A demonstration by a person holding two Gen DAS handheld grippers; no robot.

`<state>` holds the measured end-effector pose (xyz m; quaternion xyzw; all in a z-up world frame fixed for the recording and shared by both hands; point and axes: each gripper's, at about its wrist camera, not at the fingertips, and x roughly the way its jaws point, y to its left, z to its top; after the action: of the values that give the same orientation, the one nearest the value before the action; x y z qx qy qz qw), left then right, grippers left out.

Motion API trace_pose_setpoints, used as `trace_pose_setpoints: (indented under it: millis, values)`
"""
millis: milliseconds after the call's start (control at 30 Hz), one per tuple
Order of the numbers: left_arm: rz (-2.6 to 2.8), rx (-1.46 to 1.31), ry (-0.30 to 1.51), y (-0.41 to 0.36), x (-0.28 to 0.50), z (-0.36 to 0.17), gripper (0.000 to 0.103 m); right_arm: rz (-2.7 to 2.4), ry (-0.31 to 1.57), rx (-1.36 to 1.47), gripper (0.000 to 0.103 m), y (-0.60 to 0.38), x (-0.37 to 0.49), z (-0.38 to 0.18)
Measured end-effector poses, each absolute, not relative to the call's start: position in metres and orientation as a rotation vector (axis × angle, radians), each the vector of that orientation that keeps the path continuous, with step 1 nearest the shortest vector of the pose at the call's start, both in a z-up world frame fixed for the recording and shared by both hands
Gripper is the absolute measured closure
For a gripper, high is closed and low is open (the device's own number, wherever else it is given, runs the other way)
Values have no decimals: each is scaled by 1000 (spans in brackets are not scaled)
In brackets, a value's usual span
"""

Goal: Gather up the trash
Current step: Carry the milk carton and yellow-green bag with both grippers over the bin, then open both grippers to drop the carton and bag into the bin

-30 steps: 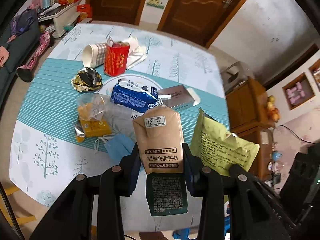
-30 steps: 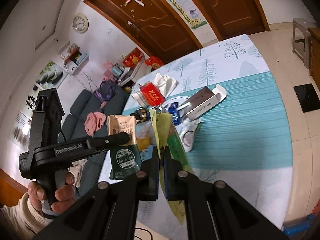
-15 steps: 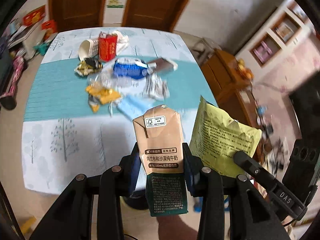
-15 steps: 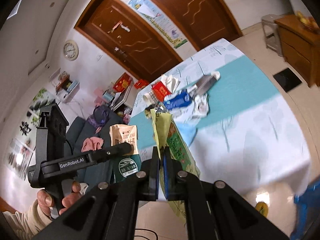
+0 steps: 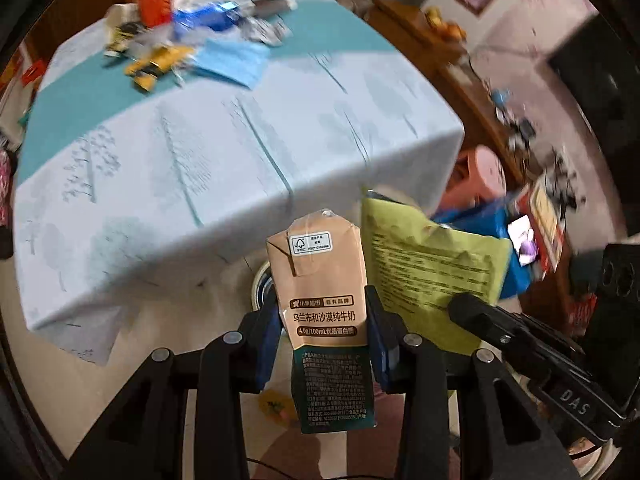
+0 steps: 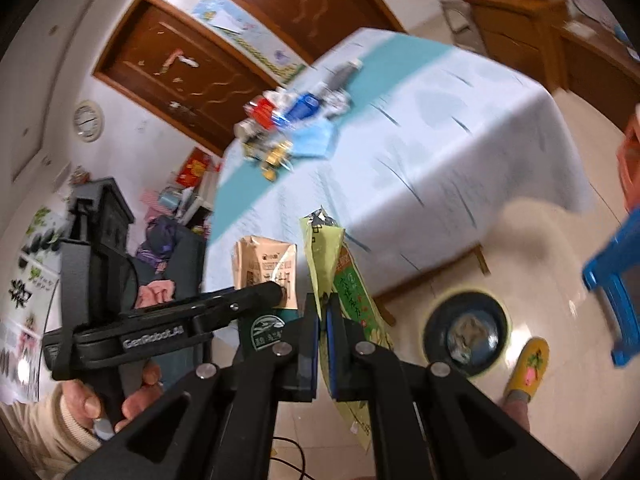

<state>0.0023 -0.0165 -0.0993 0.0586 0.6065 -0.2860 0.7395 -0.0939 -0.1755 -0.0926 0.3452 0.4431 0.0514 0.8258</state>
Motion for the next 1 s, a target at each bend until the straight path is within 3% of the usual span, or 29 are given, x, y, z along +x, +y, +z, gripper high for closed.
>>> trace_pose_setpoints:
  millis: [300, 667, 933, 967, 1000]
  values:
    - [-587, 287, 1391, -57, -21, -212, 66, 71, 1046, 705, 100, -178, -98, -202]
    - [-476, 297, 1457, -80, 18, -376, 66, 81, 1184, 602, 99, -193, -66, -371]
    - [-503, 333, 1457, -92, 28, -437, 64, 90, 1226, 573, 96, -195, -54, -437]
    - [-509, 337, 1457, -93, 27, -440, 59, 87, 1241, 576, 96, -195, -53, -445]
    - [-514, 341, 1455, -93, 27, -443, 48, 82, 1252, 576, 93, -195, -53, -449]
